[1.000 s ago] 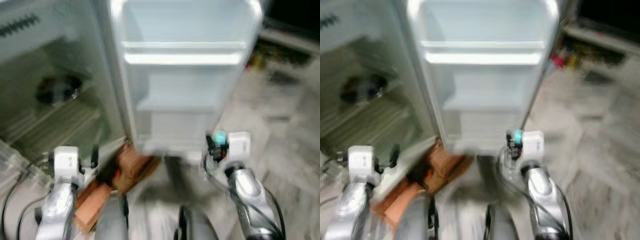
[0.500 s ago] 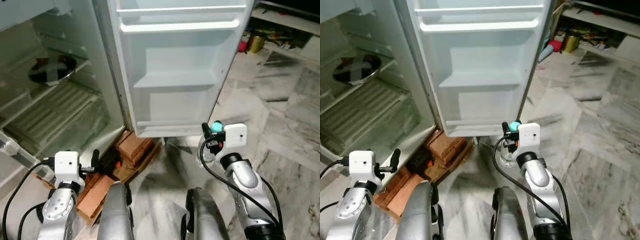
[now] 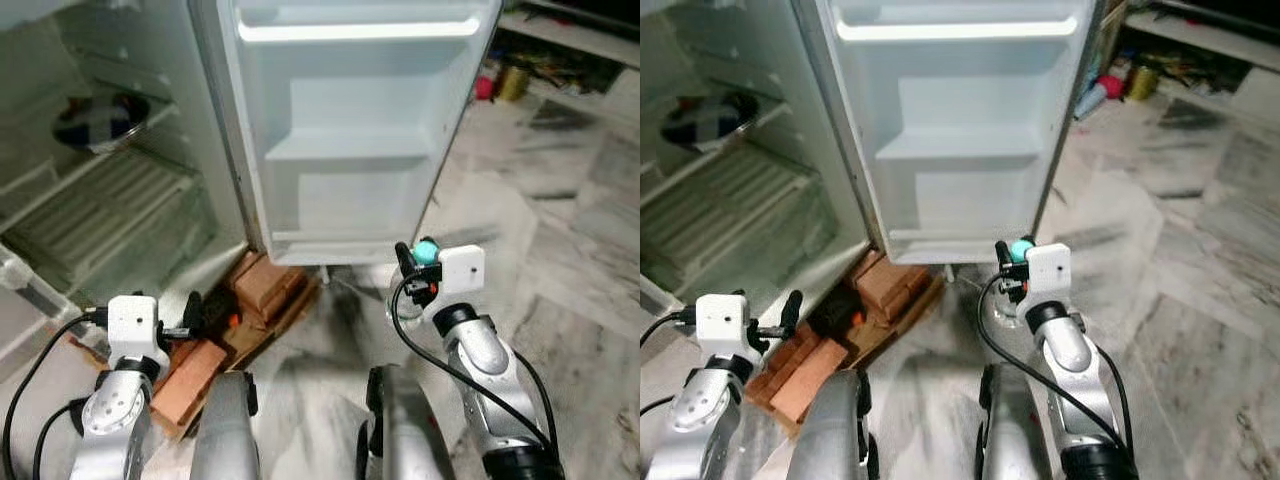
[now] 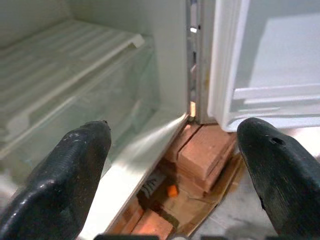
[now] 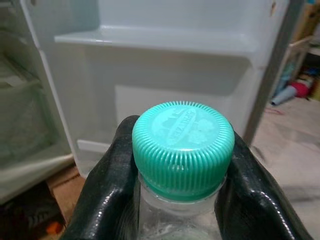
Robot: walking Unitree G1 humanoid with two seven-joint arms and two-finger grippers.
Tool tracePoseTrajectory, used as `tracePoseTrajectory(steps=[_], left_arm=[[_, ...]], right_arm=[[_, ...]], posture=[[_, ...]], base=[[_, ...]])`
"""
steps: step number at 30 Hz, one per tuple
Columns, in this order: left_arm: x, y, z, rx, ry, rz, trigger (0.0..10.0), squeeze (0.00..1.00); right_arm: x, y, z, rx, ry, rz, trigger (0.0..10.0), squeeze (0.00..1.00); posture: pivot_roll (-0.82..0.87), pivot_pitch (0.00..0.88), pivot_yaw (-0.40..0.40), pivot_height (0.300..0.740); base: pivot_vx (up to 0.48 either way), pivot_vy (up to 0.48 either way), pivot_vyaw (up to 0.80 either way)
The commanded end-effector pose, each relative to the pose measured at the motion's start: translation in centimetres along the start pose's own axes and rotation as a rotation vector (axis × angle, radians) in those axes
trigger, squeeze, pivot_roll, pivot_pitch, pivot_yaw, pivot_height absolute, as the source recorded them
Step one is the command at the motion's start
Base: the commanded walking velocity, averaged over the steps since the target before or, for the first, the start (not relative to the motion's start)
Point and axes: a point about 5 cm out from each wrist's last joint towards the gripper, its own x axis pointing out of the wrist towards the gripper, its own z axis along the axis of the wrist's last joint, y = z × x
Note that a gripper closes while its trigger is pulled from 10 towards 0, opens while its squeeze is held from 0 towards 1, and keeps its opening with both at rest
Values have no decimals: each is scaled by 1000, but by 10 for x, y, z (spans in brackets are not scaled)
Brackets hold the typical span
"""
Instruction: Restocking fridge
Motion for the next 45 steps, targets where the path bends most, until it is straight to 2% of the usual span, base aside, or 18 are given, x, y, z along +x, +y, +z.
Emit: tracePoseTrajectory(steps=[1, 10, 26, 36, 45], left_arm=[[-1, -1, -1, 0, 8, -8, 10000, 0], [1, -1, -2, -1, 7, -13, 10000, 0], [2, -2, -4, 1, 13, -2, 10000, 0], [1, 2, -2, 7, 10, 9, 10000, 0], [-3, 3, -1, 5, 13, 10, 10000, 0]], right_arm=[[2, -2, 6, -21, -33, 3, 10000, 0], [7, 0, 11, -21, -55, 16, 10000, 0], [6, 5, 7, -11, -44, 52, 10000, 0], [8, 7, 8, -14, -51, 70, 10000, 0], [16, 18, 14, -39, -81, 118, 10000, 0]], posture=[[-41, 120, 14, 615], [-41, 110, 12, 615], [-32, 99, -5, 615], [-27, 128, 3, 615], [-14, 146, 5, 615]], base=[[281, 0, 0], [328, 0, 0], [342, 0, 0], [24, 0, 0], [232, 0, 0]])
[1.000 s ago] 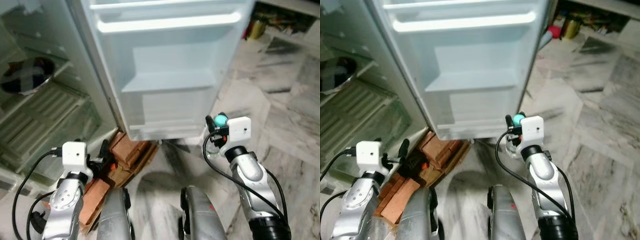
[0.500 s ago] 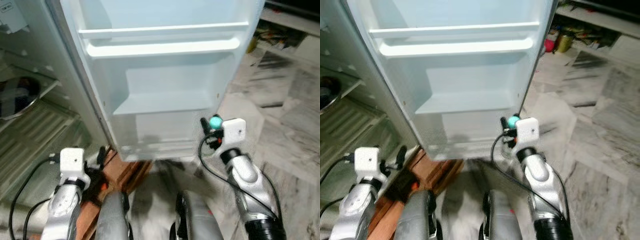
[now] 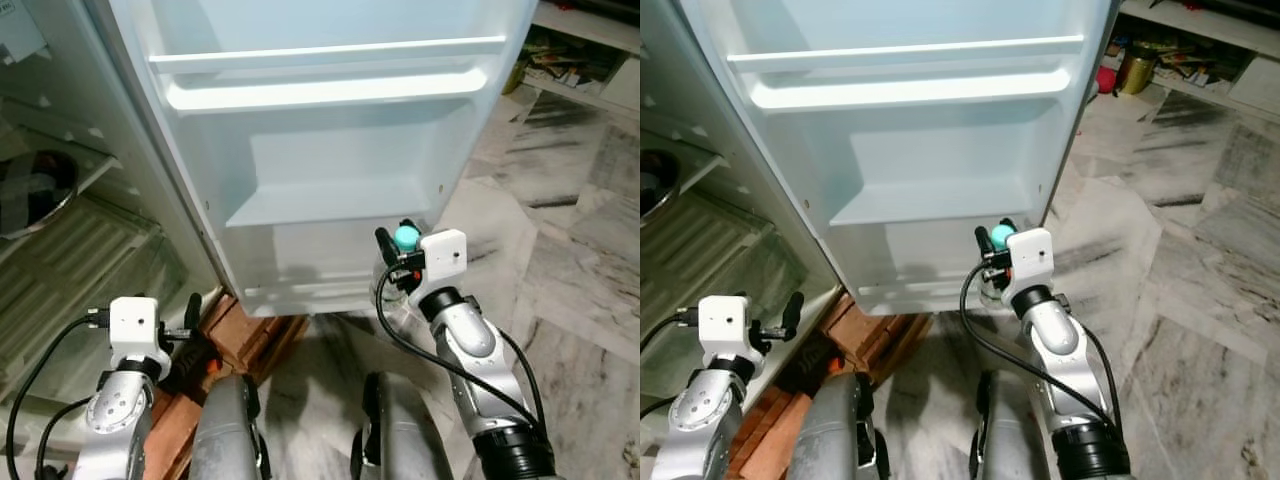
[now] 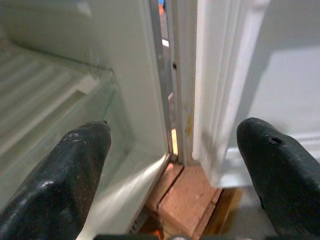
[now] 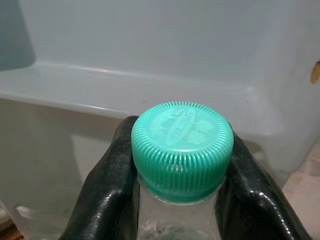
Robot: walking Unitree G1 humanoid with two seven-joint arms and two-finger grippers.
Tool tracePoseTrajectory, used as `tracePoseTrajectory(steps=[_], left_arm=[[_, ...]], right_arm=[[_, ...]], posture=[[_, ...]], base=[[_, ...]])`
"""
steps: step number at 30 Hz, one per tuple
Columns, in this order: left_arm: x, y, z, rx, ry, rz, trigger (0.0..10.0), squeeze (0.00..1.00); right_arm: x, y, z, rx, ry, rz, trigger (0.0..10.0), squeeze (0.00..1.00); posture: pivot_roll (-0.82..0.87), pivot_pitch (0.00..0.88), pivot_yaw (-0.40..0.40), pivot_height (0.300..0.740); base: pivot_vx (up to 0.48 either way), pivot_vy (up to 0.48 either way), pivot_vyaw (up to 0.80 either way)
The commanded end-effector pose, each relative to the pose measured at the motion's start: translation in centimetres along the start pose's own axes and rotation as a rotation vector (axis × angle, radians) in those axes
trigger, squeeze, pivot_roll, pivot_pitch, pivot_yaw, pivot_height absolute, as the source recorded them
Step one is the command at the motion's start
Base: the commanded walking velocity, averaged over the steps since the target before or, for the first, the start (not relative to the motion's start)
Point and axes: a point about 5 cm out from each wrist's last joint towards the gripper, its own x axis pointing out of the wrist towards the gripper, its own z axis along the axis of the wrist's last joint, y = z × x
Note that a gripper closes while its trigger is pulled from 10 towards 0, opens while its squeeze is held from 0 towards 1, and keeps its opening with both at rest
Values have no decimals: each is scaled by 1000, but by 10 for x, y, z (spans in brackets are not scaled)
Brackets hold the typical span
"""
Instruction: Restocking fridge
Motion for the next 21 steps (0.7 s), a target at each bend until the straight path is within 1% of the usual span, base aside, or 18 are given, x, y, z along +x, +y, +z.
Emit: tracePoseTrajectory(steps=[1, 5, 8, 11, 16, 19, 20, 21], left_arm=[[-3, 3, 0, 6, 8, 13, 10000, 0], [-6, 5, 1, 12, 10, 18, 10000, 0], [-11, 6, 1, 17, 17, 18, 10000, 0], [-18, 9, 0, 23, 29, 24, 10000, 0], [-28, 17, 2, 38, 40, 42, 10000, 0], [-32, 20, 2, 44, 45, 48, 10000, 0], [-37, 23, 3, 52, 51, 57, 10000, 0], [-39, 25, 4, 54, 53, 61, 10000, 0]], right_arm=[[3, 3, 5, -14, -29, 18, 10000, 0], [4, 6, 6, -37, -38, 39, 10000, 0], [10, 5, 7, -53, -51, 44, 10000, 0], [21, 7, 10, -72, -68, 63, 10000, 0], [33, 10, 15, -116, -95, 95, 10000, 0], [37, 10, 17, -133, -107, 104, 10000, 0], [43, 11, 23, -164, -133, 119, 10000, 0], [45, 11, 25, -182, -142, 121, 10000, 0]], posture=[[-12, 149, 4, 615], [-7, 164, 6, 615], [1, 190, 9, 615], [14, 216, 8, 615], [43, 255, 2, 590], [54, 272, 2, 581], [63, 286, -2, 581], [64, 288, -2, 581]], base=[[0, 0, 0], [0, 0, 0], [0, 0, 0], [0, 0, 0], [0, 0, 0], [0, 0, 0], [0, 0, 0], [0, 0, 0]])
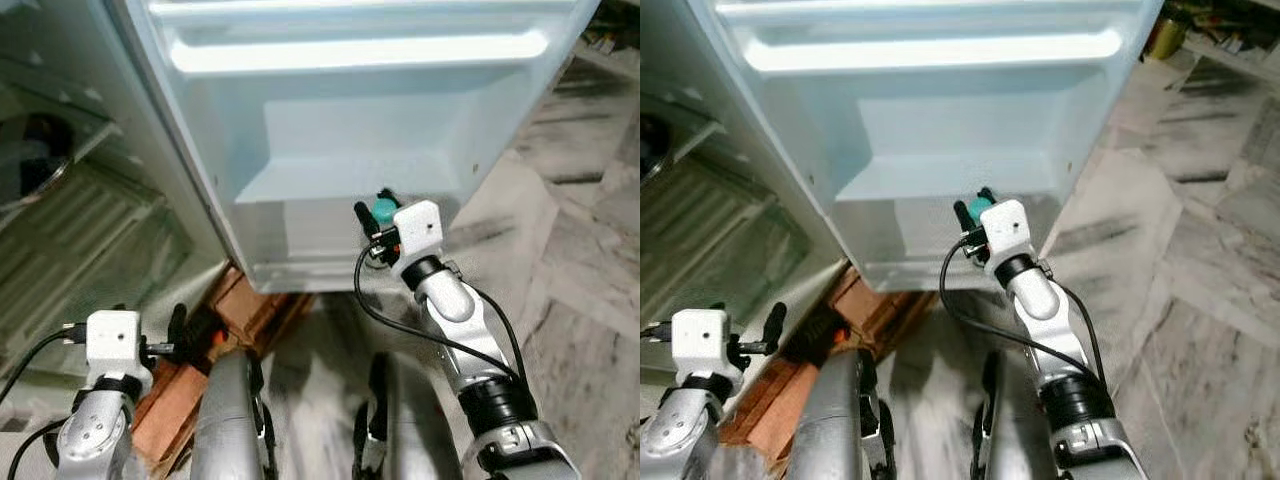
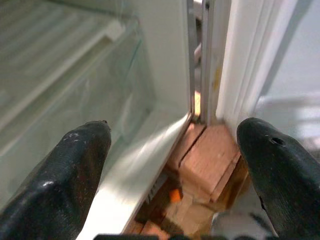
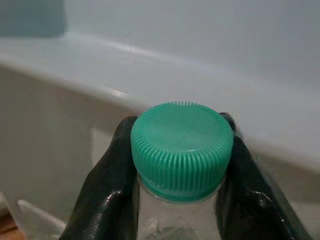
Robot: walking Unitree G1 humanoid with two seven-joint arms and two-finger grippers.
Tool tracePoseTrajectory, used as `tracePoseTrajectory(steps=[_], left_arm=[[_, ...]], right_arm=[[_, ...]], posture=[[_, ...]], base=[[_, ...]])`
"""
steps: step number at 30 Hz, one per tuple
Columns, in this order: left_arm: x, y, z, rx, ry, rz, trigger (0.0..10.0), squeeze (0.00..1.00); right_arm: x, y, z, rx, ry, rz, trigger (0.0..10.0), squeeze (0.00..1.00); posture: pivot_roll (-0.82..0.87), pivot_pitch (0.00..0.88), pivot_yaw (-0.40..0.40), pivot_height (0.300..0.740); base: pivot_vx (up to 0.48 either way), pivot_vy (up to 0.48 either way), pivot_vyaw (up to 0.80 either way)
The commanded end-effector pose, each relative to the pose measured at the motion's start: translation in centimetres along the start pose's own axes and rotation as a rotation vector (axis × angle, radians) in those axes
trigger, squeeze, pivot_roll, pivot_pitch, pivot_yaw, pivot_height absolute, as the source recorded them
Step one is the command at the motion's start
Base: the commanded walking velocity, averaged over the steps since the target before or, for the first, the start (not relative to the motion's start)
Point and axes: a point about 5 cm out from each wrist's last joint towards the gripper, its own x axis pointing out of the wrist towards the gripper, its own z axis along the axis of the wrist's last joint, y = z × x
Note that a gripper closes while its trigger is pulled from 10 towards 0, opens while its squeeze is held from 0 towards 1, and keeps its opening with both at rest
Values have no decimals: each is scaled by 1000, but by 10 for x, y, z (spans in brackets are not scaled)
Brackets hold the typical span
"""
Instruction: Restocking fridge
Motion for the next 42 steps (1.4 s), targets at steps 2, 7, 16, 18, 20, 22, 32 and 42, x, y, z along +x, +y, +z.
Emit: tracePoseTrajectory(steps=[2, 7, 16, 18, 20, 22, 32, 42], left_arm=[[-9, 8, -2, 10, 28, 23, 10000, 0], [-16, 10, -1, 13, 38, 35, 10000, 0], [-20, 11, -4, 23, 62, 23, 10000, 0], [-19, 10, -3, 26, 63, 18, 10000, 0], [-20, 11, -2, 30, 66, 14, 10000, 0], [-21, 12, -1, 33, 68, 15, 10000, 0], [-28, 15, 0, 50, 85, 13, 10000, 0], [-31, 19, 1, 61, 99, 18, 10000, 0]], right_arm=[[8, 0, 8, -70, -48, 31, 10000, 0], [14, -6, 11, -134, -71, 16, 10000, 0], [20, -9, 16, -222, -111, 4, 10000, 0], [23, -8, 17, -238, -123, 9, 10000, 0], [28, -7, 21, -296, -157, 6, 10000, 0], [32, -9, 25, -354, -180, -4, 10000, 0], [43, -22, 16, -410, -109, -88, 10000, 0], [30, -47, -25, -104, 182, -254, 10000, 0]], posture=[[69, 293, -5, 581], [85, 308, -8, 581], [92, 317, -1, 546], [92, 317, -1, 546], [99, 322, 5, 546], [106, 328, 10, 546], [137, 353, 20, 546], [148, 371, 26, 546]], base=[[0, 0, 0], [0, 0, 0], [0, 0, 0], [0, 0, 0], [0, 0, 0], [0, 0, 0], [0, 0, 0], [0, 0, 0]])
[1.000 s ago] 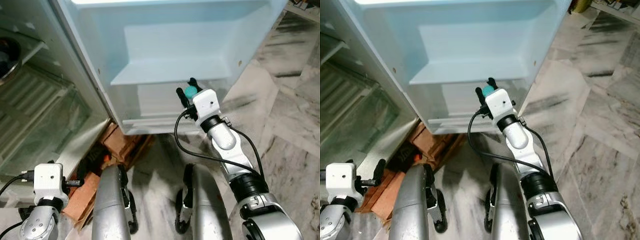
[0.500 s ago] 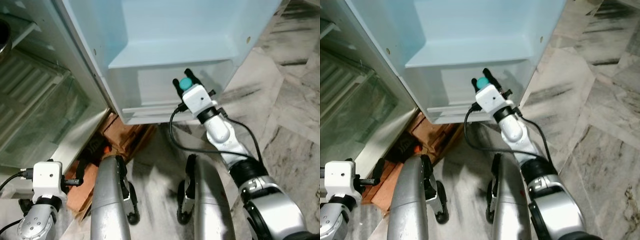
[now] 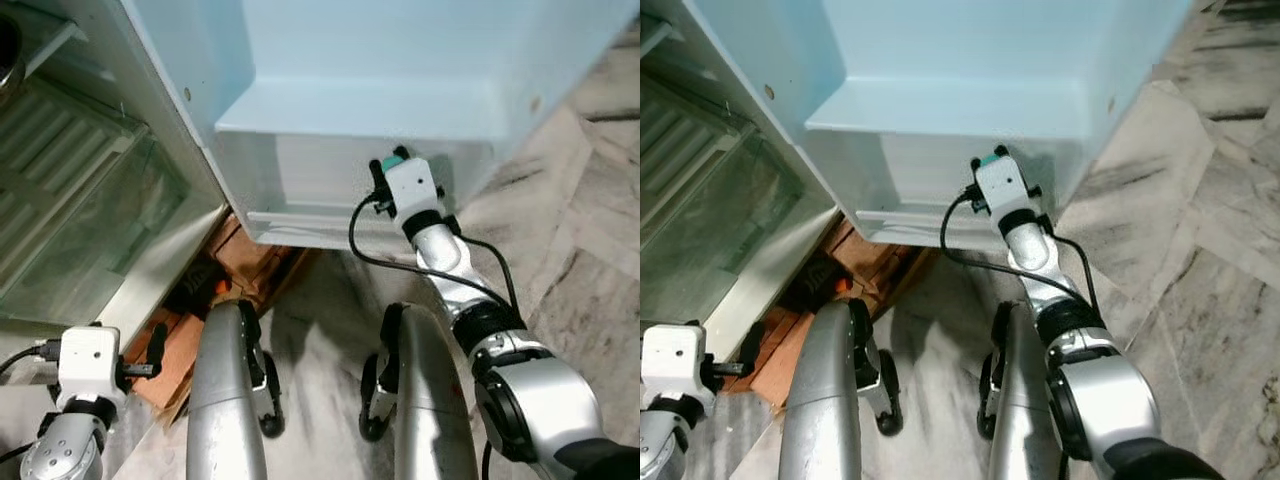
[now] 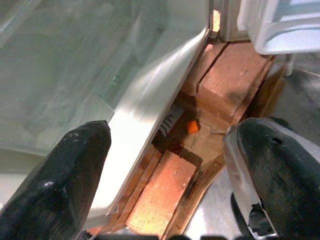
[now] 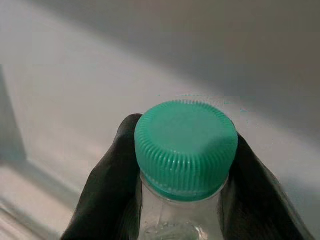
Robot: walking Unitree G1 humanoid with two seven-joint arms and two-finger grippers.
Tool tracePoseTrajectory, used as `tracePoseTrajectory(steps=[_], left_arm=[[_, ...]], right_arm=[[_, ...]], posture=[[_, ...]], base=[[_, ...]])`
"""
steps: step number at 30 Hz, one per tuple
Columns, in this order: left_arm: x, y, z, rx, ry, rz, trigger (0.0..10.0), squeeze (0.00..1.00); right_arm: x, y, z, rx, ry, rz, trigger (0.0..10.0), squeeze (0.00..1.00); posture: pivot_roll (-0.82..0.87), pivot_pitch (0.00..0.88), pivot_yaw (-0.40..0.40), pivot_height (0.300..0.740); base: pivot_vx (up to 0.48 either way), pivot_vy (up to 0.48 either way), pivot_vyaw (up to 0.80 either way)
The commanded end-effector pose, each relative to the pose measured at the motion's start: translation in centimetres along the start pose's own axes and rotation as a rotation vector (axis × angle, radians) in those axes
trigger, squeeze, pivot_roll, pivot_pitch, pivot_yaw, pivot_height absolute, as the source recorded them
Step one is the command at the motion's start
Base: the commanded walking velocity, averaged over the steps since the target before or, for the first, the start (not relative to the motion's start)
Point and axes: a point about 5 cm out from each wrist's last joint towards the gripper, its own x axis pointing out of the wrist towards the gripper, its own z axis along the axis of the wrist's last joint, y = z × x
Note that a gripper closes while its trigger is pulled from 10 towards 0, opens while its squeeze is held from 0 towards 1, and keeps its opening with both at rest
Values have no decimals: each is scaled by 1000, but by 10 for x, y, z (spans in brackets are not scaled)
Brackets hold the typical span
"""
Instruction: Restocking fridge
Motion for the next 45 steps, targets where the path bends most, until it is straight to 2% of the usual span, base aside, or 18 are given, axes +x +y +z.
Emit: tracePoseTrajectory(steps=[1, 6, 7, 9, 10, 17, 20, 24, 26, 30, 35, 38, 40, 41, 45], left_arm=[[-5, 4, -4, 7, 31, 11, 10000, 0], [-4, 4, -3, 11, 30, 7, 10000, 0], [-3, 3, -3, 13, 32, 3, 10000, 0], [-3, 3, -3, 13, 32, 2, 10000, 0], [-1, 2, -2, 15, 31, -3, 10000, 0], [6, 0, -1, 7, 21, -9, 10000, 0], [11, -1, -1, 4, 15, -6, 10000, 0], [15, -2, 0, 6, 5, -5, 10000, 0], [20, -5, 1, 6, -1, -11, 10000, 0], [30, -10, 3, 9, -17, -30, 10000, 0], [42, -14, 5, -8, -31, -34, 10000, 0], [47, -20, 5, -20, -38, -40, 10000, 0], [48, -22, 4, -24, -39, -43, 10000, 0], [49, -26, 2, -31, -41, -48, 10000, 0], [52, -31, 0, -50, -48, -47, 10000, 0]], right_arm=[[-12, -18, -28, 85, 151, -97, 10000, 0], [-14, -29, -31, 113, 170, -154, 10000, 0], [-15, -34, -33, 134, 178, -170, 10000, 204], [-15, -35, -33, 138, 179, -172, 10000, 204], [-15, -40, -33, 144, 178, -174, 10000, 1000], [-12, -48, -28, 141, 156, -148, 10000, 1000], [-7, -49, -17, 94, 101, -118, 10000, 1000], [-1, -51, -6, 72, 53, -107, 10000, 1000], [5, -53, 6, 60, 0, -94, 10000, 1000], [13, -53, 25, 74, -85, -41, 10000, 1000], [11, -44, 26, 115, -110, 77, 10000, 1000], [-2, -30, 14, 145, -110, 180, 10000, 1000], [-8, -26, 11, 146, -113, 203, 10000, 1000], [-23, -19, 2, 155, -118, 226, 10000, 1000], [-51, -12, -11, 194, -107, 193, 10000, 1000]], posture=[[150, 371, 28, 546], [147, 371, 34, 546], [142, 367, 37, 546], [142, 367, 37, 546], [139, 362, 37, 546], [125, 341, 30, 546], [117, 319, 28, 546], [112, 308, 28, 546], [98, 278, 29, 546], [80, 251, 32, 546], [46, 205, 33, 546], [25, 177, 25, 546], [17, 160, 17, 546], [9, 139, 8, 546], [4, 106, 0, 546]], base=[[0, 0, 0], [0, 0, 0], [0, 0, 0], [0, 0, 0], [0, 0, 0], [0, 0, 0], [0, 0, 0], [0, 0, 0], [0, 0, 0], [0, 0, 0], [0, 0, 0], [0, 0, 0], [0, 0, 0], [0, 0, 0], [0, 0, 0]])
